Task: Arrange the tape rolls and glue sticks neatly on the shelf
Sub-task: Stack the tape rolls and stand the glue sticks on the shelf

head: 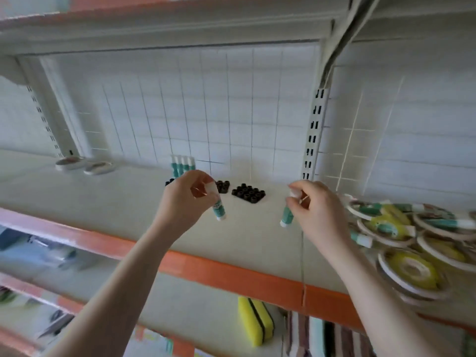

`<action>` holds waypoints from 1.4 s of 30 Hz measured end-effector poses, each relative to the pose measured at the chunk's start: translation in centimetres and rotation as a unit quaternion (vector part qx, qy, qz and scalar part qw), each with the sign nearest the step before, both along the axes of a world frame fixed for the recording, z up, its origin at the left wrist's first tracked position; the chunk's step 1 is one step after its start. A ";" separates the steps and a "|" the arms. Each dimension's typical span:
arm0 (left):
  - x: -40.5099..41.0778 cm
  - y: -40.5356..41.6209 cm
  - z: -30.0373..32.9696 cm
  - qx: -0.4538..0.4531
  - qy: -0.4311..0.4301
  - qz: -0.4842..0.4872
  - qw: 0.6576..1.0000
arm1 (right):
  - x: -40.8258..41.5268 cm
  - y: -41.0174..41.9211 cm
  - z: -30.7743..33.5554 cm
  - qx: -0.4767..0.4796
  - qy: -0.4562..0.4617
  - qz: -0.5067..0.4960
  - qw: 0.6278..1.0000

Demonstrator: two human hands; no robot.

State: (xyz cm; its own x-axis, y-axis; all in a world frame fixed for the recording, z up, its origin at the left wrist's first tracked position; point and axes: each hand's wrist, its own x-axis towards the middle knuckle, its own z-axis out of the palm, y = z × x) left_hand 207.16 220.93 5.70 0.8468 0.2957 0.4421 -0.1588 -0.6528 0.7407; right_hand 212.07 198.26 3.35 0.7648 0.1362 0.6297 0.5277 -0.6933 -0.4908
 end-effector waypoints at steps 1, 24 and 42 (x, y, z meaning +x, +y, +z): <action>0.0 2.1 -0.1 0.000 0.001 0.003 1.000 | 0.1 2.0 -0.2 -0.002 0.004 -0.001 1.000; 8.8 23.5 -1.8 0.006 0.042 0.031 0.999 | 11.1 25.3 2.8 -0.024 0.060 0.022 0.998; 13.2 30.1 -4.8 -0.043 0.025 0.000 0.999 | 16.0 34.0 0.4 -0.094 0.106 0.011 0.990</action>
State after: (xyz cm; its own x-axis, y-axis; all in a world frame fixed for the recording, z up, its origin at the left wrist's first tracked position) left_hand 220.36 251.05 0.95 0.8671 0.3310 0.3723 -0.1203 -0.5861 0.8012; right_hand 228.12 232.29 3.78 0.8725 0.2545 0.4171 0.4429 -0.7724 -0.4552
